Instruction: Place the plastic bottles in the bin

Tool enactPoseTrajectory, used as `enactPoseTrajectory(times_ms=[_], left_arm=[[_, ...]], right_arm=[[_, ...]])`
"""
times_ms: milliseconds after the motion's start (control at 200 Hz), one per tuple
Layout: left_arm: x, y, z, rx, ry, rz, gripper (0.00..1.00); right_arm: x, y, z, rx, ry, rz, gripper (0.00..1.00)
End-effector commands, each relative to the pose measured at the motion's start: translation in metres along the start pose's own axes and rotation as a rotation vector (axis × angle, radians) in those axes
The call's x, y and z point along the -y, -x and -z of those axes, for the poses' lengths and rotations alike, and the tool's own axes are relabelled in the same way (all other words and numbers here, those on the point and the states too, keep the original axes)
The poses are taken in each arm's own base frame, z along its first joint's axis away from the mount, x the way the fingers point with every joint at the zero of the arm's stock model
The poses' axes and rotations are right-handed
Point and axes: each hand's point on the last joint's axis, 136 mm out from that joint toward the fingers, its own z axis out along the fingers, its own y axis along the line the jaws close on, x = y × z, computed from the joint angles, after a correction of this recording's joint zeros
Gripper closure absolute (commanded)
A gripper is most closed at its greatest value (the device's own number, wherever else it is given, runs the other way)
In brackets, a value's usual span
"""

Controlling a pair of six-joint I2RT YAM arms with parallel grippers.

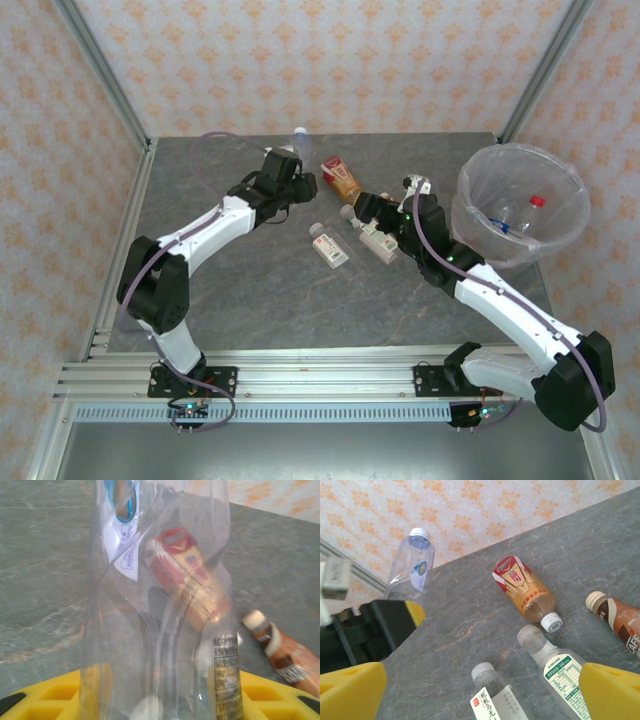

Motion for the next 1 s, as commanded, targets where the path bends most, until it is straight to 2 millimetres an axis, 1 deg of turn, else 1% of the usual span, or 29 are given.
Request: enactPoseTrajectory(times_ms=[0,85,200,260,305,475,626,771,781,796,871,996], left_arm=[[0.014,-0.006,0.017,0.016,-0.098,-0.003,0.58],[0.031,-0.015,0.035,0.012,-0.188,-0.016,0.58],[0.055,-0.032,0.058,-0.022,-0.333,-0.074,0.57],[0.064,-0.041,0.066,-0.062,-0.401,-0.104,0.57],[0.07,-0.047,0.072,-0.089,-0.45,-0.122,0.57],[0.096,-0.06,0.096,-0.163,-0.636,-0.162,0.57],[0.109,-0.066,0.119,-0.197,-0.743,-0.217,0.57],[0.119,-0.078,0.14,-0.262,-0.848,-0.284,0.56],[0.119,-0.078,0.141,-0.263,-0.849,-0.286,0.56],[0.119,-0.078,0.142,-0.268,-0.852,-0.288,0.56],[0.123,-0.077,0.149,-0.264,-0.883,-0.299,0.56],[0.127,-0.077,0.155,-0.262,-0.903,-0.315,0.56]], right_arm=[[0.001,0.006,-0.002,0.033,-0.023,-0.07,0.01],[0.002,0.006,-0.004,0.015,-0.042,-0.09,0.01],[-0.009,0.007,-0.008,-0.017,-0.02,-0.109,0.01],[-0.013,0.01,-0.01,-0.023,-0.016,-0.117,0.01],[-0.012,0.013,-0.012,-0.01,-0.027,-0.134,0.01],[-0.012,0.023,-0.015,0.021,0.016,-0.23,0.01],[-0.019,0.034,-0.015,0.008,0.097,-0.307,0.01],[-0.028,0.047,-0.011,-0.02,0.166,-0.321,0.01],[-0.026,0.044,-0.016,-0.031,0.157,-0.321,0.01],[-0.026,0.044,-0.017,-0.031,0.157,-0.322,0.01],[-0.027,0.047,-0.018,-0.03,0.163,-0.323,0.01],[-0.05,0.053,-0.016,-0.047,0.287,-0.323,0.01]])
